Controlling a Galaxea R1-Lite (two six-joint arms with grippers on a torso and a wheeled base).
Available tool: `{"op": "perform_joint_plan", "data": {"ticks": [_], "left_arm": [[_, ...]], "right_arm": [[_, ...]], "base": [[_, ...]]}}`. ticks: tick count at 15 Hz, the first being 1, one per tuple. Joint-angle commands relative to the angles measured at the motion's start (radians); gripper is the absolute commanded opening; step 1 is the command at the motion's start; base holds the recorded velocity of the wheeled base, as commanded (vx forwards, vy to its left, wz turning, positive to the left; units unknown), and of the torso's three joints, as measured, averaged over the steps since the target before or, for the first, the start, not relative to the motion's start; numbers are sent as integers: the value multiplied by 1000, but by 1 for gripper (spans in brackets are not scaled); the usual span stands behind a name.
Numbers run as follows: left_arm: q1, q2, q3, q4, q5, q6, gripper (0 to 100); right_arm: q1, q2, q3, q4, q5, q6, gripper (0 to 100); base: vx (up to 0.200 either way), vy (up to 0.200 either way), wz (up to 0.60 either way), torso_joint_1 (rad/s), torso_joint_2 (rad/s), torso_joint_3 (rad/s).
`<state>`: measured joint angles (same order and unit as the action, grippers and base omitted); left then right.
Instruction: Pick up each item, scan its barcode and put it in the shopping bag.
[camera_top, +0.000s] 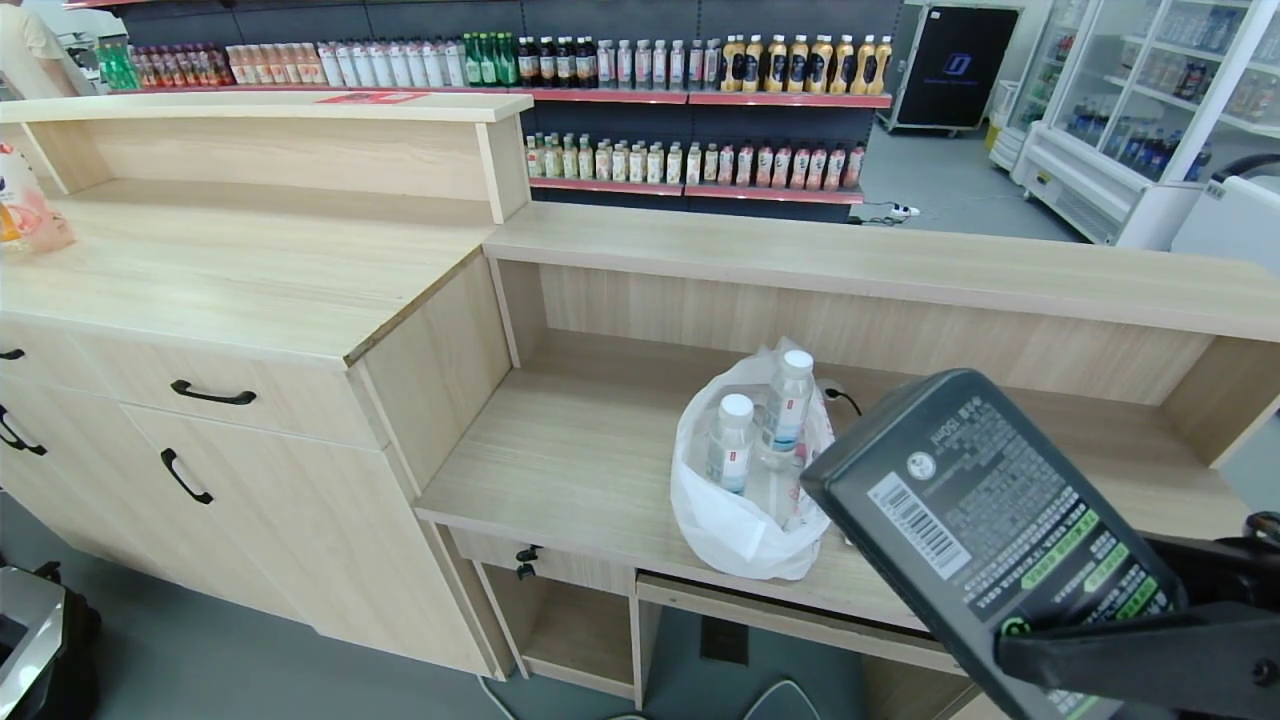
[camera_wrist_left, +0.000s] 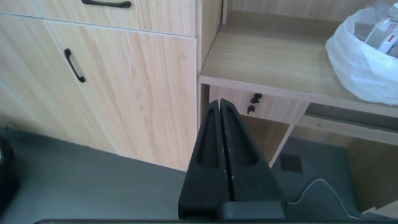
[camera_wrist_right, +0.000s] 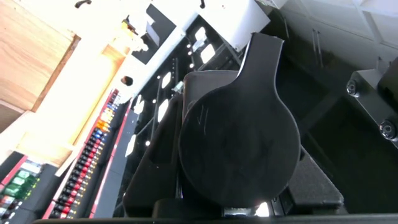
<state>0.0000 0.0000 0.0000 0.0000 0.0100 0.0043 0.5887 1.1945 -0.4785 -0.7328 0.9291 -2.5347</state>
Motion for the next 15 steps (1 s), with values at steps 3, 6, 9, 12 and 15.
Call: {"op": "perform_joint_plan", "data": {"ticks": [3, 6, 9, 12, 15], "left_arm": [[0, 0, 0, 0, 1, 0, 0], [0, 0, 0, 0, 1, 0, 0], [0, 0, 0, 0, 1, 0, 0], [0, 0, 0, 0, 1, 0, 0], [0, 0, 0, 0, 1, 0, 0]], "right_arm": [[0, -4, 1, 0, 0, -3, 0], [-1, -4, 5, 0, 0, -4, 0], [0, -7, 5, 7, 0, -1, 0], [-13, -21, -31, 26, -1, 77, 0], [-294, -16, -106, 30, -96, 522, 0]], "base": [[0, 0, 0, 0, 0, 0], [0, 0, 0, 0, 0, 0], [0, 0, 0, 0, 0, 0], [0, 0, 0, 0, 0, 0], [0, 0, 0, 0, 0, 0]]}}
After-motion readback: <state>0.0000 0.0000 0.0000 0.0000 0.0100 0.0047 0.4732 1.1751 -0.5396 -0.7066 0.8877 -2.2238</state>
